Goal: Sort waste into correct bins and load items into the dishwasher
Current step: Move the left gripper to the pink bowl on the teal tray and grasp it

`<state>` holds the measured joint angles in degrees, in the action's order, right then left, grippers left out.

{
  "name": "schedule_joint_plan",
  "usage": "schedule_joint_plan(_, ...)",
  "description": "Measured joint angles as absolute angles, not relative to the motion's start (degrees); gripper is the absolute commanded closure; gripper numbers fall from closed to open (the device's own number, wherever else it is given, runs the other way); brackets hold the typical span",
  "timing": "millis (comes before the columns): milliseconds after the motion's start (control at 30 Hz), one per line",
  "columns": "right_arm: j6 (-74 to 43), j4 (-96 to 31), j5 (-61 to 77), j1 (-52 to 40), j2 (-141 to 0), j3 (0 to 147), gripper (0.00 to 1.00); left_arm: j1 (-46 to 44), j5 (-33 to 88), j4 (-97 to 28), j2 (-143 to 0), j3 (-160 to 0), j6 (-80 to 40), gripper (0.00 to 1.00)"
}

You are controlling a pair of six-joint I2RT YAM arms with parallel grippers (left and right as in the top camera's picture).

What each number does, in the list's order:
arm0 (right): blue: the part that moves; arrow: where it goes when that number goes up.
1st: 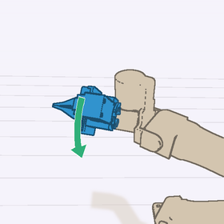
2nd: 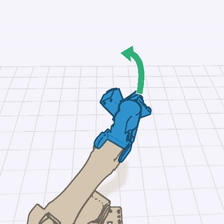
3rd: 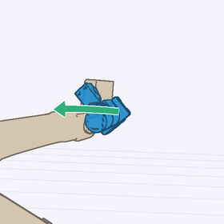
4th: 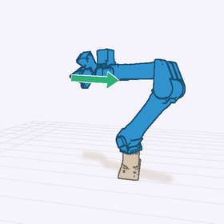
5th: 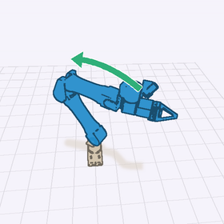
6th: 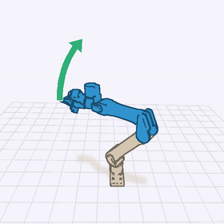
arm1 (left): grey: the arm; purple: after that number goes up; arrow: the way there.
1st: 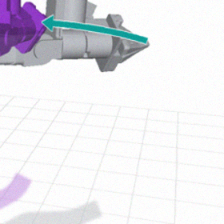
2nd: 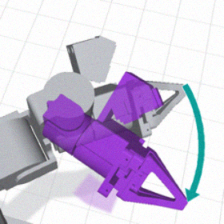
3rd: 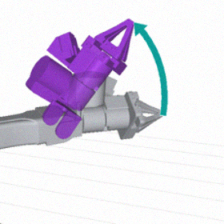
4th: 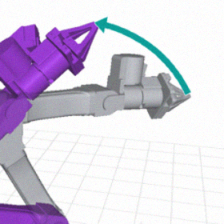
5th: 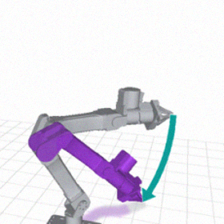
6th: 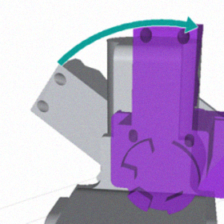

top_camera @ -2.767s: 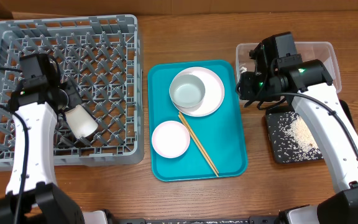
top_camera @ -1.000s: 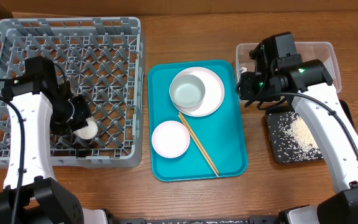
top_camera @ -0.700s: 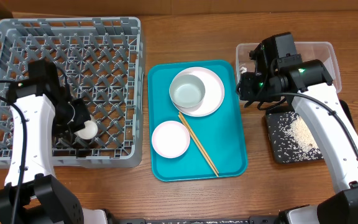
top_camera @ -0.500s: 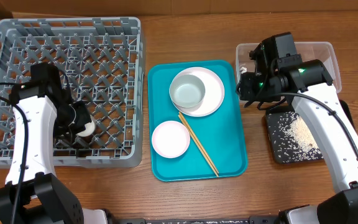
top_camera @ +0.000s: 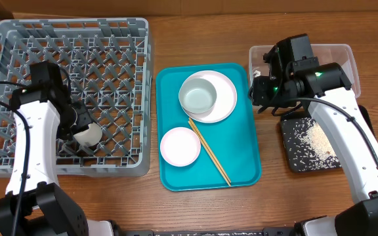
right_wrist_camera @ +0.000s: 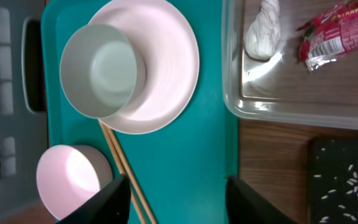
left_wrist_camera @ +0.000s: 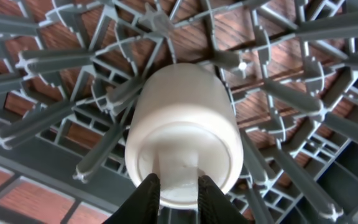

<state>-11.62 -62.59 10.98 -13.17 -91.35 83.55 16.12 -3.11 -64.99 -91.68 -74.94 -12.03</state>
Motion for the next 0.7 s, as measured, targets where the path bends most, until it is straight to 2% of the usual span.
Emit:
schedule_joint_plan(133, -11.73, -62.57, 10.13, -13.15, -91.35, 83.55, 0.38, 16.12, -1.21, -65.52, -91.59, -78.39, -12.03, 0.73)
schedule_joint_plan(300, -11.75, -62.63, 9.85, -13.13, -91.35, 83.55, 0.38, 14.0, 2.33, -64.55, -88.58, -82.24, -12.08, 0.71)
schedule_joint_plan(500, -12.62, -62.94, 9.65, -11.77, -91.35, 83.55, 0.38, 3.86, 5.28, -64.69, -84.23, -82.83, -11.92, 0.66)
schedule_joint_plan(567, -13.69, -63.33, 9.61, -10.13, -91.35, 83.55, 0.37, -1.43, 5.78, -64.58, -84.23, -82.87, -11.84, 0.58)
schedule_joint_plan(667, -14.94, -64.29, 9.56, -7.09, -91.35, 83.55, 0.34, -9.87, 6.26, -63.96, -84.33, -82.87, -11.9, 0.39)
schedule_joint_plan(700, -15.14, -64.55, 9.56, -6.37, -91.35, 83.55, 0.33, -12.32, 6.44, -63.75, -84.4, -82.87, -11.86, 0.38)
